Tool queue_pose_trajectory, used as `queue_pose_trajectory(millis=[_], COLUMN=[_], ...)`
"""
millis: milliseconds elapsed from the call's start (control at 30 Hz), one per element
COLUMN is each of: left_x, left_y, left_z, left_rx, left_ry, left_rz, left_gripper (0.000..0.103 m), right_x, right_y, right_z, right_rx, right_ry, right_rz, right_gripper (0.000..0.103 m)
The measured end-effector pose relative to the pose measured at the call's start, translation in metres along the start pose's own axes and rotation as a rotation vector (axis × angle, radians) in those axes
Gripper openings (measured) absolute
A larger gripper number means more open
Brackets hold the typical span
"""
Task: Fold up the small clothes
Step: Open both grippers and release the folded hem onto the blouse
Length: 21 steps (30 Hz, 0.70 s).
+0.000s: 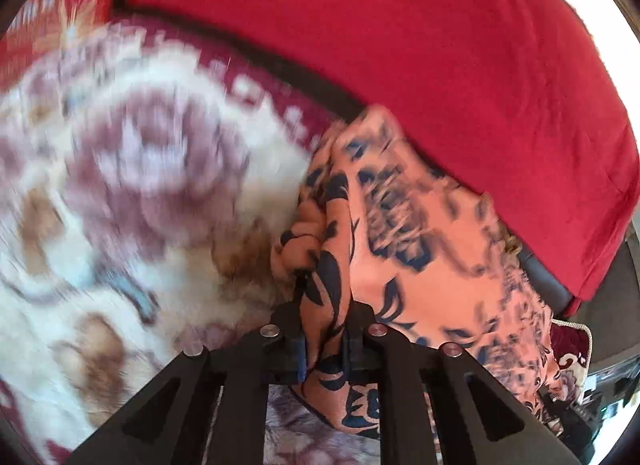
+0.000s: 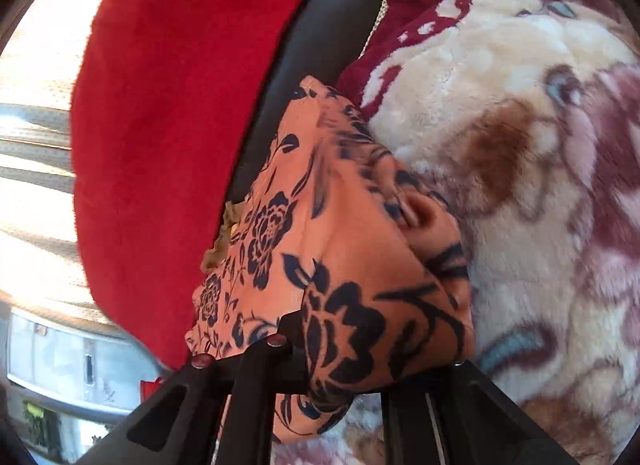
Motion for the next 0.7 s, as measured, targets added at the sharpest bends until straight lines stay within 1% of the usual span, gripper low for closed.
queue_pose_trajectory(millis=[67,100,133,167,233,267,300,333,367,400,433,467,500,533,567,600,633,667,700], left_x=[0.008,0.008,0.005,0.002,-0.018,-0.034,-0.049,-0.063,-0.086,-0.1,-0.114,-0.124,-0.129,-0.128,-0.125,-0.119,-0.112,-0.106,-0.1], left_y=[0.041,0.055,0.077,0.089,0.123,0.133,0.138,0.139,0.129,0.113,0.092,0.074,0.069,0.078,0.086,0.098,0.108,0.117,0.121], left_z=[0.012,0.015,0.018,0.017,0.005,-0.005,-0.016,-0.026,-0.045,-0.058,-0.076,-0.097,-0.114,-0.128,-0.134,-0.136,-0.135,-0.132,-0.128], left_rx=[-0.039,-0.049,-0.059,-0.065,-0.081,-0.08,-0.076,-0.071,-0.046,-0.007,0.054,0.076,-0.004,-0.059,-0.061,-0.024,0.028,0.038,0.02], left_ry=[-0.037,-0.046,-0.059,-0.065,-0.071,-0.068,-0.062,-0.059,-0.067,-0.083,-0.085,-0.052,0.004,0.052,0.058,0.038,0.017,-0.005,-0.031], left_rz=[0.069,0.088,0.12,0.134,0.164,0.164,0.155,0.146,0.116,0.077,0.004,-0.082,-0.105,-0.082,-0.069,-0.043,-0.002,0.033,0.047], left_gripper=[0.011,0.01,0.01,0.01,0.01,0.01,0.01,0.011,0.017,0.026,0.031,0.034,0.036,0.036,0.037,0.041,0.042,0.044,0.044], right_x=[0.0,-0.001,-0.003,-0.009,-0.025,-0.036,-0.05,-0.064,-0.072,-0.089,-0.095,-0.106,-0.11,-0.113,-0.114,-0.114,-0.111,-0.107,-0.101], right_y=[0.032,0.047,0.056,0.072,0.1,0.113,0.126,0.133,0.133,0.122,0.115,0.11,0.118,0.134,0.151,0.16,0.173,0.183,0.191], right_z=[-0.036,-0.05,-0.059,-0.068,-0.072,-0.065,-0.052,-0.035,-0.022,0.011,0.031,0.069,0.082,0.09,0.095,0.097,0.1,0.101,0.099], right_rx=[0.046,0.057,0.061,0.065,0.094,0.103,0.09,0.065,0.052,0.001,-0.04,-0.062,0.02,0.054,0.025,0.018,0.0,-0.034,-0.061], right_ry=[0.081,0.119,0.147,0.183,0.208,0.204,0.2,0.207,0.214,0.214,0.186,0.095,0.077,0.082,0.088,0.089,0.09,0.103,0.13], right_rz=[0.045,0.059,0.067,0.078,0.077,0.076,0.076,0.074,0.066,0.002,-0.049,-0.106,-0.066,-0.037,-0.021,-0.004,0.025,0.049,0.064], right_gripper=[0.009,0.009,0.009,0.009,0.009,0.009,0.009,0.014,0.024,0.055,0.072,0.067,0.061,0.062,0.063,0.068,0.071,0.072,0.072])
Point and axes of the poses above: each gripper's, at about its wrist camera, not at the fingertips, and y roughly against the way its jaws point, z to its right, x to its top, the point moved 1 cm from there along -y, roughly the way its jaws point, and after that the axes turned 2 degrees about x, right-handed, at the moved point
